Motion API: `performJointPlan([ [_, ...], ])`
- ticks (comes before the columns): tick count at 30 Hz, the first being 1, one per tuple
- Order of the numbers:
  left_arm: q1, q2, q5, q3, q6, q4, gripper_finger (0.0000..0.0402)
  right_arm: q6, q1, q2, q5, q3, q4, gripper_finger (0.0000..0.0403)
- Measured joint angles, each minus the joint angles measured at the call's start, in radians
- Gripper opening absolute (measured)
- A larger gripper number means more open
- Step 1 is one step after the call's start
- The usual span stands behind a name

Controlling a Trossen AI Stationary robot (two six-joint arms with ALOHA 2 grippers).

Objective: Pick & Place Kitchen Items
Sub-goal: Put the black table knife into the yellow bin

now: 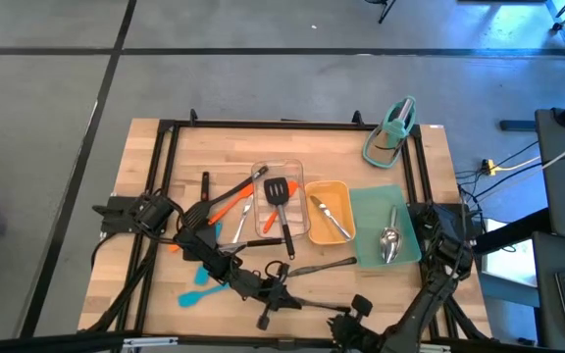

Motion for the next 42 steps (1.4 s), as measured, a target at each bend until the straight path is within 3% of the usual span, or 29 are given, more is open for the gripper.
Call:
performJointPlan([
  [5, -0.008, 0.0, 0.015, 0.0, -0.018, -0.001, 0.0043, 0.064, 0.027, 0.0, -0.097, 0.0, -0.014, 0.0092],
  [10, -0.019, 0.0, 0.013, 0.0, -0.026, -0.002, 0.0081, 0.154, 0.044, 0.0, -0.085, 0.0, -0.086, 0.0143],
  [21, -0.027, 0.0, 0.006, 0.0, -0.052, -0.087, 0.0097, 0.137, -0.031, 0.0, -0.184, 0.0, 0.052, 0.0153],
  [23, -0.03, 0.0, 0.006, 0.0, -0.069, -0.097, 0.0095, 0.157, -0.023, 0.0, -0.097, 0.0, 0.035, 0.0153],
  [28, -0.053, 0.0, -0.004, 0.0, -0.079, -0.098, 0.0093, 0.241, 0.105, 0.0, 0.424, 0.0, -0.039, 0.0153],
  [31, -0.073, 0.0, -0.036, 0.0, -0.079, -0.097, 0.0095, 0.296, 0.178, -0.001, 0.607, -0.032, -0.081, 0.0153],
  [34, -0.084, 0.0, -0.071, 0.0, -0.079, -0.088, 0.0094, 0.331, 0.208, -0.001, 0.651, -0.077, -0.084, 0.0153],
  [37, -0.086, 0.0, -0.078, 0.0, -0.073, -0.045, 0.0091, 0.333, 0.207, -0.001, 0.596, -0.138, -0.024, 0.0153],
  [42, -0.086, 0.0, -0.062, 0.0, -0.07, 0.028, 0.0092, 0.395, 0.196, -0.001, 0.637, -0.307, 0.16, 0.0153],
])
